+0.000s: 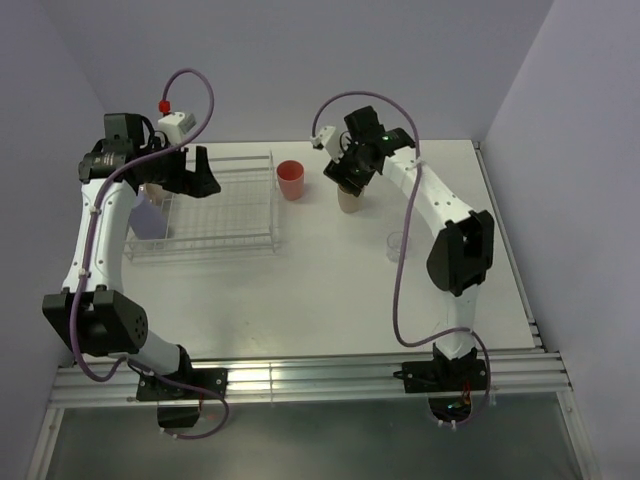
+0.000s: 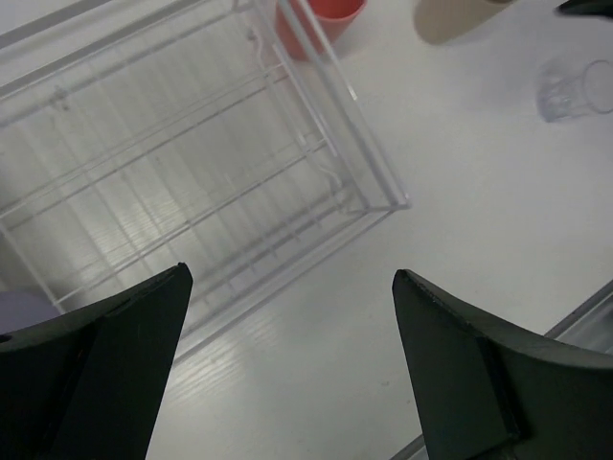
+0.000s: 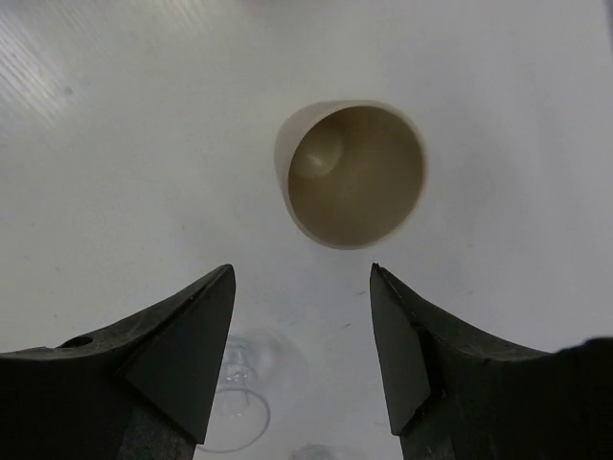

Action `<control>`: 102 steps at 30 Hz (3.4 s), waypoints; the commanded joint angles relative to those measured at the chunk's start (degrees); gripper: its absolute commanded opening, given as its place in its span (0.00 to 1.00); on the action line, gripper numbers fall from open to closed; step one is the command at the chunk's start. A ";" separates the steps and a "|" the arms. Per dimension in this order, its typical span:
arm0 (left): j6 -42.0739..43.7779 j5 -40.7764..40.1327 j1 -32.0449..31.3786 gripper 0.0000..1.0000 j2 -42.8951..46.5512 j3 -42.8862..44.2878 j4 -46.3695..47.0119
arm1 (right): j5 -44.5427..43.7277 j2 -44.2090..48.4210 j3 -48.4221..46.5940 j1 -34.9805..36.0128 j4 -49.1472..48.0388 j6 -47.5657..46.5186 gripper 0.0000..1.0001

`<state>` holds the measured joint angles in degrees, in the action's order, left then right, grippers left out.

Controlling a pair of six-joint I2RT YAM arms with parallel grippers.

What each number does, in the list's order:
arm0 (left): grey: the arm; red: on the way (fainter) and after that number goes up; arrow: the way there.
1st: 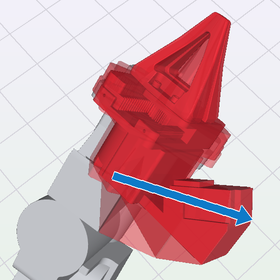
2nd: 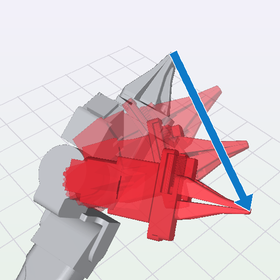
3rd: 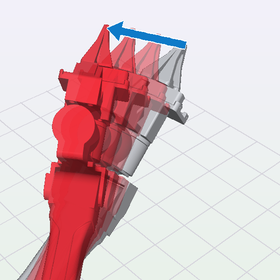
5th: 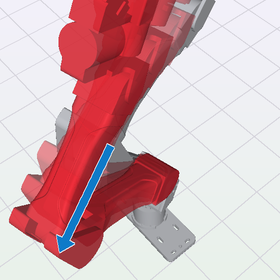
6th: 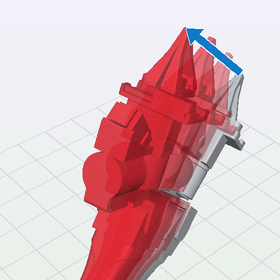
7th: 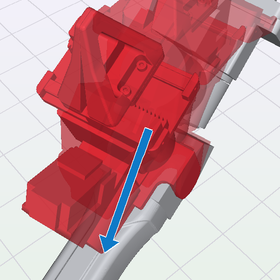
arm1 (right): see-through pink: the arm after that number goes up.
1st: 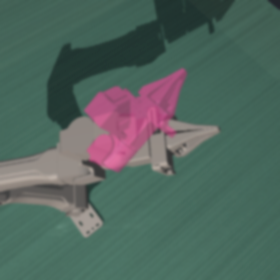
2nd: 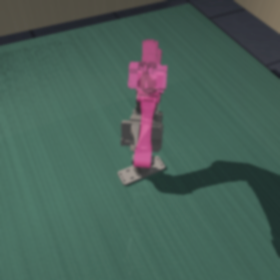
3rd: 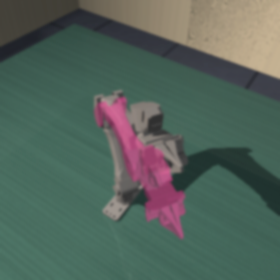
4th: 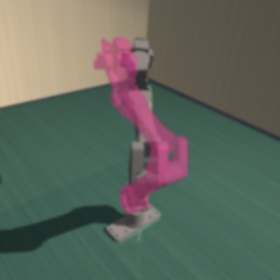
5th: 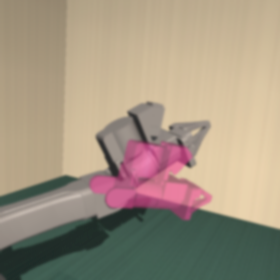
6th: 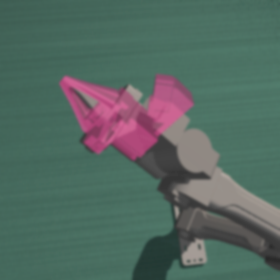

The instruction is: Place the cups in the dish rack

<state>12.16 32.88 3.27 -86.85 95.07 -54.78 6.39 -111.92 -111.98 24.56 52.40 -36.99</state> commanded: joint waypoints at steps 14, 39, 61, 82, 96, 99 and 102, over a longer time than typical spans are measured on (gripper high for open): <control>-4.78 7.63 -0.81 0.96 3.18 -4.10 7.94 | -4.37 -10.77 -1.39 1.72 -1.07 -7.74 0.64; -40.21 25.83 -0.63 0.99 22.74 -37.12 59.14 | 42.34 6.77 -6.88 -9.51 -2.10 29.61 0.00; -95.40 -4.32 -10.82 0.99 23.83 -46.63 92.93 | 39.40 27.63 46.59 -6.89 -110.67 128.84 0.00; -93.37 -2.30 -17.24 0.99 21.28 -45.76 99.87 | 40.89 22.10 39.83 0.32 -111.11 124.80 0.00; -93.73 -1.07 -18.21 0.97 20.84 -45.50 102.95 | 41.33 20.86 40.27 2.16 -110.85 124.80 0.00; -93.02 -0.80 -18.73 0.94 20.84 -45.50 103.04 | 41.51 20.78 40.09 2.43 -111.11 124.80 0.00; -92.76 -1.07 -19.26 0.88 20.40 -45.58 102.77 | 42.03 20.69 39.83 3.04 -111.29 124.44 0.00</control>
<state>-81.17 30.61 -15.03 -66.30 47.18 44.34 47.68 -91.42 -69.45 26.50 -54.92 88.60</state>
